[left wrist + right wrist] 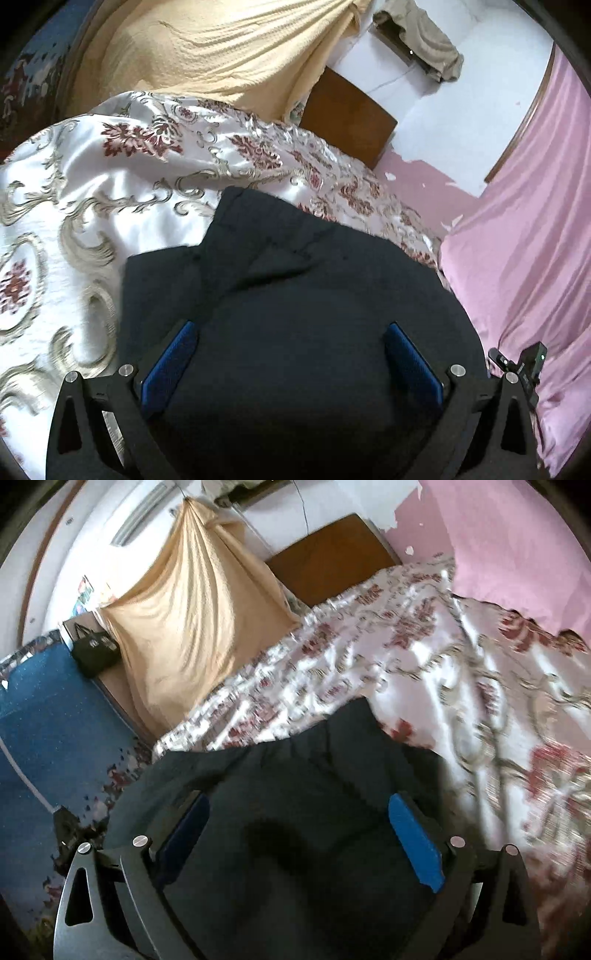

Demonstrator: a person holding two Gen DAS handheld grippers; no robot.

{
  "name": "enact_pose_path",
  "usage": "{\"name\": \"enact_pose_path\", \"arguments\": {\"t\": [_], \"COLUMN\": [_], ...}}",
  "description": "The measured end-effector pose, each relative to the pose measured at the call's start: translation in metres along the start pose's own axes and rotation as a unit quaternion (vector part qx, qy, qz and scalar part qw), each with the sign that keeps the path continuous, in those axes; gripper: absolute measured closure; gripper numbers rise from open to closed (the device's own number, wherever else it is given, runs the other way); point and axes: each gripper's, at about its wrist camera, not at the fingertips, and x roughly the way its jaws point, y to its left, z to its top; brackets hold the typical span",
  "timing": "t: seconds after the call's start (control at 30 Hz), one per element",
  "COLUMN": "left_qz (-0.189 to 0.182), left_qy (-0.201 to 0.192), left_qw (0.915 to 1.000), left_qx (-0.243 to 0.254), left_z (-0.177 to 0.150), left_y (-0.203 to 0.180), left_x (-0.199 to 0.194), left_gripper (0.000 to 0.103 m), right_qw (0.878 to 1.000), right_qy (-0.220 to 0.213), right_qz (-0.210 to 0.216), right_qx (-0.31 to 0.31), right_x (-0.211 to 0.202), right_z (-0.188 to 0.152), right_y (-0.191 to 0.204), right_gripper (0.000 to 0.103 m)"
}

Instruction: Fold large clothes

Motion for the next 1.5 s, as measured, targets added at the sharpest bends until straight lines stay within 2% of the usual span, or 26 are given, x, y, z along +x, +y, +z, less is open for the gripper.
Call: {"name": "enact_pose_path", "arguments": {"t": [0.07,0.2,0.27,0.37,0.5,0.7,0.77,0.83,0.9,1.03,1.5], "left_qz": [0.006,0.042,0.048,0.026,0.005,-0.001,-0.014,-0.027,-0.039,-0.051,-0.049], "left_qy": [0.014,0.037,0.058,0.085,0.091,0.089,0.086,0.083,0.085,0.094,0.099], "left_qw": [0.9998,0.9973,0.9964,0.996,0.9952,0.996,0.9962,0.9961,0.9953,0.9942,0.9937], "left_qx": [0.012,0.048,0.038,-0.01,-0.035,-0.003,0.004,0.017,0.027,0.015,0.016], "left_z": [-0.003,-0.01,-0.013,-0.017,-0.021,-0.028,-0.029,-0.031,-0.031,-0.029,-0.029], "left_y": [0.003,0.008,0.018,0.039,0.055,0.048,0.048,0.044,0.042,0.048,0.05], "left_x": [-0.006,-0.011,-0.009,-0.005,-0.003,0.002,0.001,-0.001,-0.001,0.0,0.002], "left_gripper": [0.0,0.0,0.0,0.0,0.0,0.0,0.0,0.0,0.0,0.0,0.0], "right_qw": [1.0,0.996,0.995,0.994,0.993,0.989,0.988,0.984,0.982,0.981,0.983], "right_qy": [0.016,0.05,0.06,0.077,0.111,0.144,0.149,0.162,0.165,0.166,0.156], "right_qz": [-0.015,-0.061,-0.063,-0.062,-0.039,0.014,0.031,0.073,0.088,0.096,0.095], "right_qx": [-0.015,-0.051,-0.048,-0.04,-0.014,0.026,0.027,0.021,0.012,0.014,0.02], "right_x": [-0.002,-0.002,0.0,0.006,0.018,0.033,0.035,0.038,0.039,0.044,0.042], "right_z": [-0.003,-0.005,-0.005,-0.004,-0.006,-0.009,-0.01,-0.014,-0.017,-0.018,-0.021], "right_y": [-0.004,-0.011,-0.017,-0.024,-0.036,-0.055,-0.057,-0.056,-0.054,-0.052,-0.059], "right_gripper": [0.007,0.007,0.007,0.002,0.002,0.001,0.001,0.001,0.001,0.001,0.001]}}
